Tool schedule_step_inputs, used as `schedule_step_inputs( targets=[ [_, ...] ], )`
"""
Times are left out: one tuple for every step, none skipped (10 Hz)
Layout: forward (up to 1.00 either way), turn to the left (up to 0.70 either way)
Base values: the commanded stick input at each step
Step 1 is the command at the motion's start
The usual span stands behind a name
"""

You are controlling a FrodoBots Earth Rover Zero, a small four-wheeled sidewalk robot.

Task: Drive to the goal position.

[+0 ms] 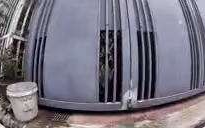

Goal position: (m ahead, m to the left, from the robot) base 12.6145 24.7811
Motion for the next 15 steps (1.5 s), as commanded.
schedule_step_inputs(
  targets=[
    [0.0,0.45],
    [0.0,0.45],
    [0.0,0.45],
    [0.0,0.45],
    [0.0,0.12],
    [0.0,0.08],
    [0.0,0.19],
    [0.0,0.31],
    [0.0,0.42],
    [0.0,0.45],
    [0.0,0.45],
    [0.0,0.45],
    [0.0,0.29],
    [0.0,0.0],
    [0.0,0.0]
  ],
)
